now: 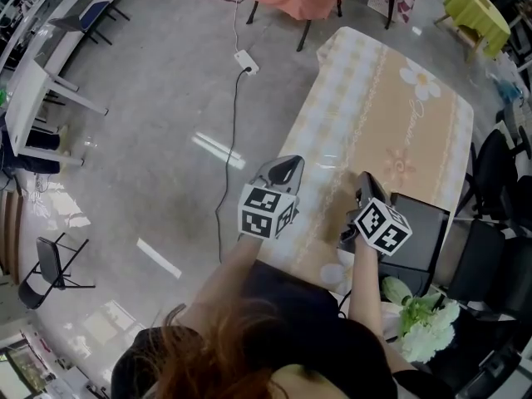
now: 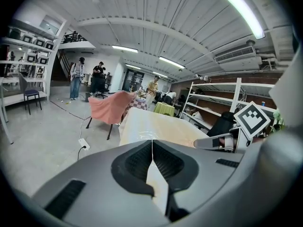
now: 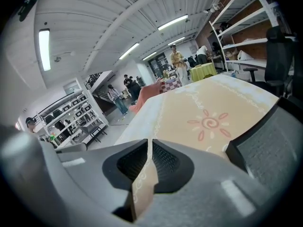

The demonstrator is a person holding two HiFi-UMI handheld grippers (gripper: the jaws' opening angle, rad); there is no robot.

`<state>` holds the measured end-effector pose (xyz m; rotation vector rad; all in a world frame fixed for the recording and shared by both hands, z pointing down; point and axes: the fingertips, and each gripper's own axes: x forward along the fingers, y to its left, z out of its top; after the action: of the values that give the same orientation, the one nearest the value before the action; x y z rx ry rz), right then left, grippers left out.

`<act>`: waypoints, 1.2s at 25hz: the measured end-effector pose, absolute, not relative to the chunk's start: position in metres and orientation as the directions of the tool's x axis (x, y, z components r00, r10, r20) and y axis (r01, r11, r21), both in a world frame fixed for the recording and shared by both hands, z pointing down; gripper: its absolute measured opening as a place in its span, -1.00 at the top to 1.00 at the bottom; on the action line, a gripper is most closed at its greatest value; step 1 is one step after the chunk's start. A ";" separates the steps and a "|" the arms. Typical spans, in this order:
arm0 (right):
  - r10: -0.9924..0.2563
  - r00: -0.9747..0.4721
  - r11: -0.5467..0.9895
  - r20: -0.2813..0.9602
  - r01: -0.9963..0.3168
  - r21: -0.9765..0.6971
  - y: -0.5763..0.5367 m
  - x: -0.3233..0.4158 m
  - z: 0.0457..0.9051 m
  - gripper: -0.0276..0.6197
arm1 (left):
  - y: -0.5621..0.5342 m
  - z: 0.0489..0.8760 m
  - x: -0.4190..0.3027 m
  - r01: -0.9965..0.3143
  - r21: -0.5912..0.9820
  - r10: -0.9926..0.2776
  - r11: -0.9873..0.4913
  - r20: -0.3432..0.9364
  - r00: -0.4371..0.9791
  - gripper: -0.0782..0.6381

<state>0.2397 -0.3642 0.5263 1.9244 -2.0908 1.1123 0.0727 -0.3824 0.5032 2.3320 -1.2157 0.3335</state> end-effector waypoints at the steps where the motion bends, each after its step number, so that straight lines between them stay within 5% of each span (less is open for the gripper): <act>1: -0.826 -0.206 -0.057 0.524 -0.895 -0.442 -0.366 0.240 0.528 0.84 | -0.384 0.505 0.073 -0.820 0.308 -0.700 -0.483 0.427 0.573 0.75; 30: -0.713 -0.292 0.000 0.637 -0.909 -0.417 -0.415 0.229 0.572 0.64 | -0.422 0.549 0.075 -0.823 0.396 -0.677 -0.407 0.474 0.563 0.75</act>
<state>0.2287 -0.4146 0.5719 1.6999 -2.0333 1.1715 0.0746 -0.4220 0.5489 2.1988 -1.1971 0.3178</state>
